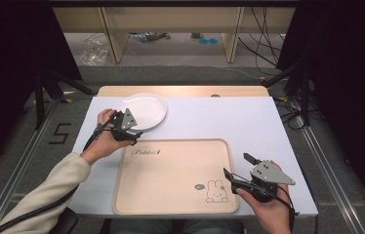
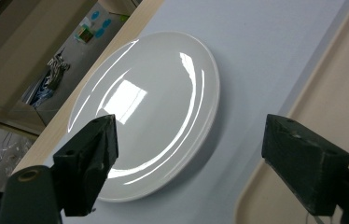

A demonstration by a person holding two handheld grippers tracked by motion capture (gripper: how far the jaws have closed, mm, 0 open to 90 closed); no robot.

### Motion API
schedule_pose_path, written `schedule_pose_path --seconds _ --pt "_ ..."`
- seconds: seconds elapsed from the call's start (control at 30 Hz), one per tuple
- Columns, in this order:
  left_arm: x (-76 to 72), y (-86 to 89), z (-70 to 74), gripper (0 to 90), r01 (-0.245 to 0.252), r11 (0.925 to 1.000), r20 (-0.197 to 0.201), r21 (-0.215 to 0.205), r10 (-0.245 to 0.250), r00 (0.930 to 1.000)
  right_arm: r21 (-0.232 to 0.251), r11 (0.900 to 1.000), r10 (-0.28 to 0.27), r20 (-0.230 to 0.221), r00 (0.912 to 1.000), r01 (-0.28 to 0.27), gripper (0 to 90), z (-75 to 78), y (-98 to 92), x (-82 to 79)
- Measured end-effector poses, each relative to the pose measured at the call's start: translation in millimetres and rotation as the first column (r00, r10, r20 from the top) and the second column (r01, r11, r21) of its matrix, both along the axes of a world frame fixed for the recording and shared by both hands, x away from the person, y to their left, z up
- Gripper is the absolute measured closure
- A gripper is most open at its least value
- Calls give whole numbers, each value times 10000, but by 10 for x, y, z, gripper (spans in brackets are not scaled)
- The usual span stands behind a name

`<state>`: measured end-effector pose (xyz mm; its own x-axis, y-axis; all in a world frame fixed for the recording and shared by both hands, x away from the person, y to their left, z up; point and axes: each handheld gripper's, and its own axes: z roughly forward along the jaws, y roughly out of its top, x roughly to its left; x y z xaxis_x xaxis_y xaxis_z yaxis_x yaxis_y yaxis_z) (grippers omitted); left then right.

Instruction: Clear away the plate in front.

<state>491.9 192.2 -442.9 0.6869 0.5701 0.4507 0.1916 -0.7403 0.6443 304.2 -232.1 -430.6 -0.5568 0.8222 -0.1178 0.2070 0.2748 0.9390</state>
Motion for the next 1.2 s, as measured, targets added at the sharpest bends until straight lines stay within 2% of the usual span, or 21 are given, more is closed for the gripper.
schedule_pose_path --seconds 0.1,0.33,0.4,0.53,0.6,0.63,0.67,0.8,0.87,0.9,0.97,1.03,1.07,1.1,1.13,1.17,1.2 --pt "68 -50 -39 185 -60 9999 -78 87 60 10000 2 10000 8 -15 10000 -8 207 -2 1 1" --pt "230 -172 -144 185 -108 9979 -254 631 124 9996 25 10000 72 -58 10000 -72 207 -2 -3 2" --pt "287 -213 -185 188 -176 9957 -368 914 211 9991 17 10000 62 -54 10000 -62 207 -5 -4 3" --pt "343 -245 -226 197 -195 9932 -478 1150 251 9985 -51 10000 54 -162 9999 -55 207 1 -10 -3" --pt "398 -275 -263 205 -332 9901 -622 1364 420 9972 -8 10000 59 -134 9999 -59 208 -2 -9 0" --pt "398 -275 -263 211 -332 9901 -622 1364 420 9972 -8 10000 59 -134 9999 -59 208 -2 -9 0" --pt "430 -295 -277 216 -359 9874 -587 1540 454 9972 -37 10000 61 -171 9998 -62 208 0 -10 -3" --pt "460 -332 -297 224 -356 9866 -669 1595 467 9967 82 9999 87 -276 9996 -85 208 -6 1 -6" --pt "477 -368 -304 238 -272 9805 -610 1947 398 9973 52 9999 92 -166 9998 -92 209 -6 -4 0" --pt "477 -368 -304 243 -272 9805 -610 1947 398 9973 94 9999 104 -273 9996 -102 209 -7 -1 -5" --pt "491 -386 -312 249 -236 9759 -535 2168 360 9979 98 9999 59 -237 9997 -57 209 -10 2 -3" --pt "502 -400 -319 270 -218 9688 -452 2469 340 9984 94 9999 111 -276 9996 -109 210 -6 -1 -6" --pt "509 -412 -335 280 -203 9628 -382 2696 318 9988 91 9999 113 -263 9996 -111 211 -7 -2 -5" --pt "509 -412 -335 290 -203 9628 -382 2696 318 9988 91 9999 113 -263 9996 -111 211 -7 -2 -5" --pt "512 -416 -344 290 -207 9591 -315 2824 308 9990 94 9999 117 -287 9995 -114 211 -7 -2 -6" --pt "518 -418 -348 310 -118 9532 -363 3022 239 9991 30 10000 64 -84 9999 -64 211 -11 -5 6" --pt "515 -425 -361 310 -171 9527 -307 3034 277 9991 30 10000 64 -84 9999 -64 211 -11 -5 6"
